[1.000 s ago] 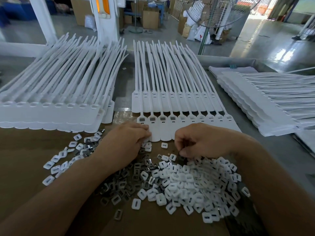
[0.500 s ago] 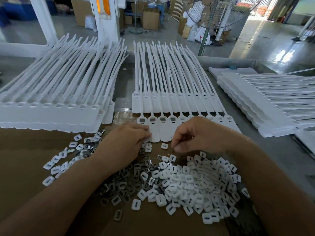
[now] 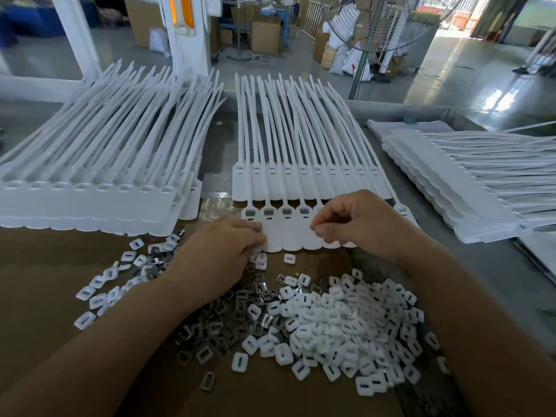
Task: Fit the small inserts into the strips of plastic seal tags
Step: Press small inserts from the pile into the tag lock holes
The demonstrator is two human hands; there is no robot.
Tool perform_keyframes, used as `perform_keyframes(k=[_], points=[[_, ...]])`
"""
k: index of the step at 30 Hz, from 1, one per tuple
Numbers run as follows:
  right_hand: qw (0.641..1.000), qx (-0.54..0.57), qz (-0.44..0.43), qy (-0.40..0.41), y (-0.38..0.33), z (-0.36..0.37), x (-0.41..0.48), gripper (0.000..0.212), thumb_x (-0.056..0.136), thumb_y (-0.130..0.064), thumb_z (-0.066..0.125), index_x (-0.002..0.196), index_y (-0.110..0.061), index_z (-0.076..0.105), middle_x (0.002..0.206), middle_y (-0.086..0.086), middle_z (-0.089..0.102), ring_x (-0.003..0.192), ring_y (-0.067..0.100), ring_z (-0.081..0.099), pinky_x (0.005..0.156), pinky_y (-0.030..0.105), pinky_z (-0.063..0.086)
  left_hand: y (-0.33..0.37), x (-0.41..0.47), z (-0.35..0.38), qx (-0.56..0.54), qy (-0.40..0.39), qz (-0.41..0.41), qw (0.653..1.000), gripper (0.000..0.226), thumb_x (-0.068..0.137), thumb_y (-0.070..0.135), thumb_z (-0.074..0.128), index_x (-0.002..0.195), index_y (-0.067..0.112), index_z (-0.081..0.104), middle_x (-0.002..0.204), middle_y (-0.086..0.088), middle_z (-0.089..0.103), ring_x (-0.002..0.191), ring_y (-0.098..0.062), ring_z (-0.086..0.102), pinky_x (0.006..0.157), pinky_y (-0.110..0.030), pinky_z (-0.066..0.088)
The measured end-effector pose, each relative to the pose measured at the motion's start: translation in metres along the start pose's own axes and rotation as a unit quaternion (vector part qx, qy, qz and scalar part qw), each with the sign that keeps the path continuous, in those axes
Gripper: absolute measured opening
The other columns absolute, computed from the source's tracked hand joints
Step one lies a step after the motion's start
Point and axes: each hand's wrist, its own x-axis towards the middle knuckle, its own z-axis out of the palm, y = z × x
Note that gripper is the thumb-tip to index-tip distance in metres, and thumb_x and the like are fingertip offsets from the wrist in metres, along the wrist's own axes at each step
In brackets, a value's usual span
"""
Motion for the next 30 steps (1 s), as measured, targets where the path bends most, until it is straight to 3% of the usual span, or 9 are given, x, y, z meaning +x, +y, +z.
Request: perform_keyframes(k=[4, 8, 11, 14, 18, 22, 30], points=[[0.997, 0.025, 0.013, 0.075, 0.007, -0.003, 0.006, 0.02, 0.08, -0.007, 0.068, 0.081, -0.026, 0.063, 0.067, -0.008, 0.067, 0.064, 0.007, 0.065, 0.06, 0.018, 0.051, -0.001, 0.001, 0.001, 0.004, -0.001, -0.001, 1.0, 0.028, 0.092, 0.022, 0.047, 0.116, 0.025, 0.061, 0.129, 0.011, 0.053, 0.121, -0.008, 0.045, 0.096, -0.016, 0.023], [0.986, 0.055, 0.024, 0.153, 0.015, -0.004, 0.013, 0.017, 0.08, -0.006, 0.069, 0.074, -0.021, 0.062, 0.071, -0.006, 0.068, 0.066, 0.008, 0.066, 0.06, 0.016, 0.05, -0.002, 0.002, 0.002, 0.008, -0.001, 0.002, 1.0, 0.028, 0.092, 0.023, 0.047, 0.115, 0.025, 0.062, 0.129, 0.009, 0.054, 0.12, -0.009, 0.045, 0.096, -0.016, 0.022], [0.983, 0.01, 0.02, 0.185, 0.02, -0.003, 0.019, 0.022, 0.078, -0.009, 0.071, 0.07, -0.028, 0.064, 0.069, -0.014, 0.064, 0.063, -0.004, 0.059, 0.06, 0.01, 0.041, -0.002, 0.0, 0.002, 0.008, 0.004, 0.0, 1.0, 0.026, 0.092, 0.022, 0.048, 0.112, 0.024, 0.064, 0.128, 0.009, 0.055, 0.119, -0.01, 0.047, 0.094, -0.016, 0.023], [0.982, 0.002, 0.028, 0.188, 0.023, -0.001, 0.024, 0.018, 0.083, -0.009, 0.065, 0.075, -0.026, 0.067, 0.067, -0.017, 0.062, 0.06, -0.006, 0.056, 0.057, 0.008, 0.038, -0.002, -0.002, 0.002, 0.008, 0.003, -0.001, 1.0, 0.025, 0.092, 0.02, 0.049, 0.111, 0.023, 0.065, 0.127, 0.009, 0.055, 0.118, -0.01, 0.047, 0.094, -0.016, 0.024], [0.982, -0.027, 0.047, 0.179, 0.024, 0.005, 0.03, 0.022, 0.086, -0.015, 0.062, 0.072, -0.033, 0.062, 0.071, -0.023, 0.058, 0.07, -0.009, 0.053, 0.056, 0.003, 0.033, -0.002, 0.0, 0.002, 0.012, 0.002, 0.003, 1.0, 0.025, 0.091, 0.018, 0.05, 0.111, 0.023, 0.065, 0.126, 0.007, 0.056, 0.117, -0.01, 0.049, 0.095, -0.016, 0.025], [0.983, -0.049, 0.059, 0.166, 0.025, 0.01, 0.034, 0.021, 0.085, -0.017, 0.063, 0.071, -0.033, 0.062, 0.071, -0.024, 0.056, 0.07, -0.007, 0.051, 0.057, 0.009, 0.032, -0.001, 0.0, 0.002, 0.007, 0.003, -0.003, 1.0, 0.027, 0.091, 0.016, 0.05, 0.112, 0.024, 0.065, 0.127, 0.008, 0.055, 0.118, -0.01, 0.048, 0.094, -0.016, 0.024], [0.981, -0.058, 0.069, 0.169, 0.028, 0.011, 0.038, 0.02, 0.083, -0.015, 0.065, 0.071, -0.031, 0.061, 0.069, -0.023, 0.053, 0.068, -0.008, 0.048, 0.057, 0.007, 0.031, -0.001, 0.0, 0.001, 0.002, 0.0, -0.005, 1.0, 0.028, 0.092, 0.017, 0.049, 0.114, 0.025, 0.063, 0.128, 0.009, 0.054, 0.119, -0.008, 0.047, 0.095, -0.017, 0.025]])
